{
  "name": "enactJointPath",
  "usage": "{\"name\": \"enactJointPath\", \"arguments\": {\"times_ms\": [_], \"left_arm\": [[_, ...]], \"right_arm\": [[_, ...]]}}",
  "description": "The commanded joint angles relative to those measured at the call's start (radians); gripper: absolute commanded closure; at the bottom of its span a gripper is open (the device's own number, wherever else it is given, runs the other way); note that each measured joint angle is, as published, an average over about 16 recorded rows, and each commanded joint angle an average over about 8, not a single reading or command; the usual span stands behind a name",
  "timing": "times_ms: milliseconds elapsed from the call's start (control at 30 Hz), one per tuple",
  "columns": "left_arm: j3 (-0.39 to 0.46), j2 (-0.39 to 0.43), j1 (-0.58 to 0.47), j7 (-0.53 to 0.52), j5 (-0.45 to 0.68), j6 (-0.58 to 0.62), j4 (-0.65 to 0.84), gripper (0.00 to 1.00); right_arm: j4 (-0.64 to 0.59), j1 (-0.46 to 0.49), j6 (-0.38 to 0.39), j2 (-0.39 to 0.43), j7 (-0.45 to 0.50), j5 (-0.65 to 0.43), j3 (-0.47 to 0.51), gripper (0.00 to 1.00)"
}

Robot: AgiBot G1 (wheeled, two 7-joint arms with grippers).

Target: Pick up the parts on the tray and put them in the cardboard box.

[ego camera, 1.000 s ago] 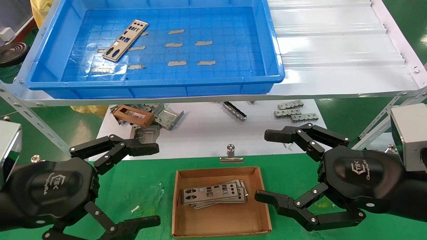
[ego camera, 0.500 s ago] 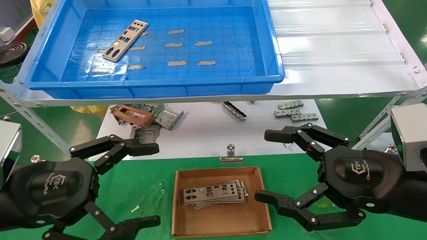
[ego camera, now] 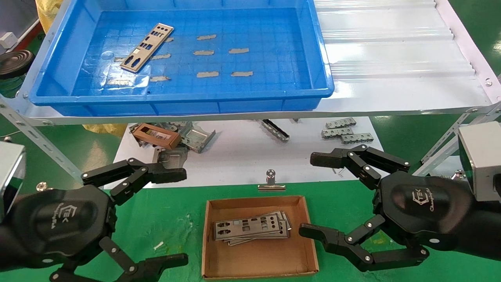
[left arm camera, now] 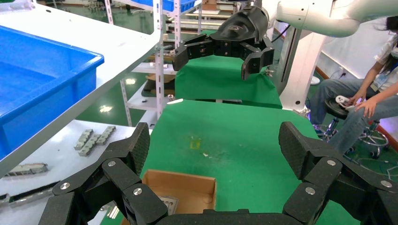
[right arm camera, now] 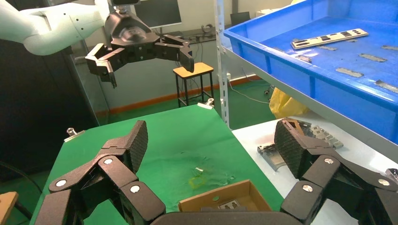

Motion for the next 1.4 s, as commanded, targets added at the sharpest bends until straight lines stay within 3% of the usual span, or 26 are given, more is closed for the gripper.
{"name": "enactJointPath", "arguments": {"times_ms": [33,1400], "left_arm": [[0.000,0.000,0.000,0.000,0.000,0.000,0.000,0.00],[0.000,0.000,0.000,0.000,0.000,0.000,0.000,0.00]], "right_arm": [[0.000,0.000,0.000,0.000,0.000,0.000,0.000,0.00],[0.000,0.000,0.000,0.000,0.000,0.000,0.000,0.00]]}}
